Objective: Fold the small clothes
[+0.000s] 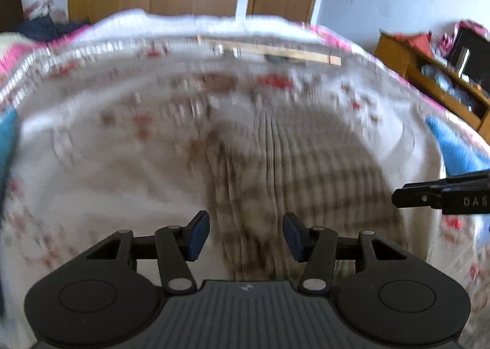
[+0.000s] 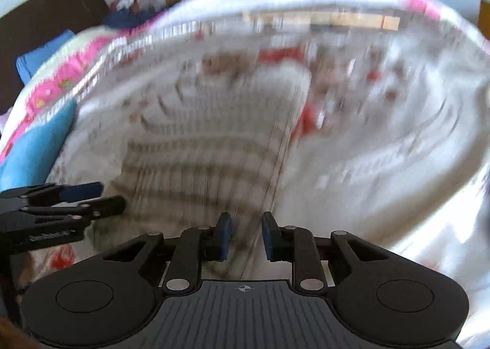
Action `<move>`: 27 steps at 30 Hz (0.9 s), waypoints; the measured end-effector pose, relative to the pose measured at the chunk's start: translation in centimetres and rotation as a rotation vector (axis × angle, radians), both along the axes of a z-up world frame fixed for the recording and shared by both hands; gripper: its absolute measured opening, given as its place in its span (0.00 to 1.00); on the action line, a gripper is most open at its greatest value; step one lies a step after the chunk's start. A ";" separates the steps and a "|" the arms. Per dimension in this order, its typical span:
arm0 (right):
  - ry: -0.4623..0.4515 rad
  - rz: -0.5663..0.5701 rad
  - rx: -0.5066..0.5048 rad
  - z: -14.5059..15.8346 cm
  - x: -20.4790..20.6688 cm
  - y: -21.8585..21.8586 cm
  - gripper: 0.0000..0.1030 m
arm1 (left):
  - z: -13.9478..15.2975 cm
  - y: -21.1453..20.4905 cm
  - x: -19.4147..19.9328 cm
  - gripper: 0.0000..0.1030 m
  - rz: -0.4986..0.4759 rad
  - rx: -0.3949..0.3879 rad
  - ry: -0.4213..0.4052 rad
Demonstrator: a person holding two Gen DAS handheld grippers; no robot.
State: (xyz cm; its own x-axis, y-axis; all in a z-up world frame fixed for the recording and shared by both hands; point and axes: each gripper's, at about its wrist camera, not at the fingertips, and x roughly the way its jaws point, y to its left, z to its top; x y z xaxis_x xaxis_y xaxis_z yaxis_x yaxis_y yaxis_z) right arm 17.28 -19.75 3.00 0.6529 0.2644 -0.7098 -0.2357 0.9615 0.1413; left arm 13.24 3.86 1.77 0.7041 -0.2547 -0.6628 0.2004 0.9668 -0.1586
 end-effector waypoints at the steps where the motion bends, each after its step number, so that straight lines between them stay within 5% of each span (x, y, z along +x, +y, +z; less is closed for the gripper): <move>1: -0.042 0.001 -0.005 0.4 0.2 0.3 0.23 | 0.8 -0.2 0.6 0.60 0.008 -0.006 -0.025; 4: -0.072 0.018 0.043 0.0 2.1 1.5 0.23 | 1.4 -1.5 3.6 0.60 0.023 0.007 -0.057; 10: -0.042 0.048 0.045 -3.3 5.6 4.1 0.23 | -2.4 -2.3 9.1 0.66 0.095 0.058 0.051; 18: -0.066 0.045 0.077 -1.4 2.5 3.6 0.23 | -1.1 -2.0 5.5 0.66 0.110 0.060 0.036; 23: 0.118 0.021 0.113 -5.0 1.8 4.2 0.23 | -1.6 -2.6 2.8 0.67 0.107 0.076 0.076; 27: 0.087 -0.007 0.146 -4.2 -0.5 3.9 0.24 | -2.1 -2.8 0.4 0.67 0.103 0.082 0.103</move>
State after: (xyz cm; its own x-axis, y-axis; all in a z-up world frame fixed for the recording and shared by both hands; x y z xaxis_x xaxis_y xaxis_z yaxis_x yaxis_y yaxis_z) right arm 16.73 -15.81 -1.16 0.5924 0.3646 -0.7184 -0.2101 0.9308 0.2992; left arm 13.67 1.02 -0.32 0.6511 -0.1265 -0.7484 0.0863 0.9920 -0.0926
